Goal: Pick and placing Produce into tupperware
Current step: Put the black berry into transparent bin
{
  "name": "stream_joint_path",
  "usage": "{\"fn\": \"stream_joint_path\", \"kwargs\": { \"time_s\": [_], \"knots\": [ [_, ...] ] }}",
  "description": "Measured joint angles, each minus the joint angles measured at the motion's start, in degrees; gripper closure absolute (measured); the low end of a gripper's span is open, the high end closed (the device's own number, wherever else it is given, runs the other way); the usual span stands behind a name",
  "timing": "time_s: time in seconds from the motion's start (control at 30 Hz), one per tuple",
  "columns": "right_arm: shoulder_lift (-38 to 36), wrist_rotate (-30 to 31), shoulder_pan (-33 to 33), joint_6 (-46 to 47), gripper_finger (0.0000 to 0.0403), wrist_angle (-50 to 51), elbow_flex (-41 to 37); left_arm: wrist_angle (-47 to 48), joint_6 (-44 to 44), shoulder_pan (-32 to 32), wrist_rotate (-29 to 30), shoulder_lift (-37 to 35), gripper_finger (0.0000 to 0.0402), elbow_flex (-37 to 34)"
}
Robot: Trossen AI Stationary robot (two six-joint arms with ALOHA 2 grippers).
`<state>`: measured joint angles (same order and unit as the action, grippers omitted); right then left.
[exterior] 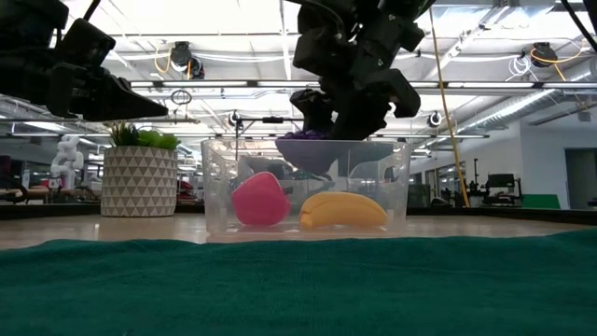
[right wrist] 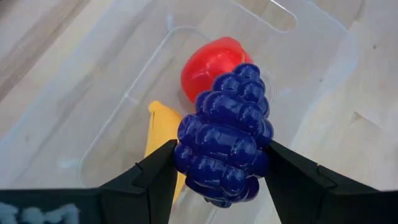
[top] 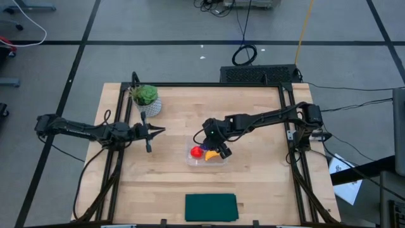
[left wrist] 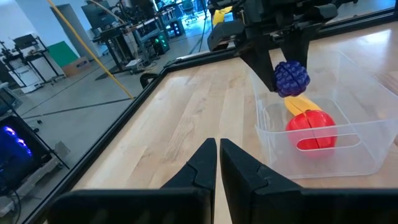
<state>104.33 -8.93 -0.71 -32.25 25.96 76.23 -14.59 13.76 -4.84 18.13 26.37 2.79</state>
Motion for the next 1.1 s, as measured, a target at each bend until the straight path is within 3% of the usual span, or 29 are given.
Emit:
{"fn": "stream_joint_path", "kwargs": {
  "time_s": [1.1],
  "knots": [
    [4.4, 0.2, -1.3, 7.1, 0.0202, -0.2, 0.0, 0.9, 0.0, 0.0, 0.0, 0.0, 0.0376, 0.0]
  ]
}}
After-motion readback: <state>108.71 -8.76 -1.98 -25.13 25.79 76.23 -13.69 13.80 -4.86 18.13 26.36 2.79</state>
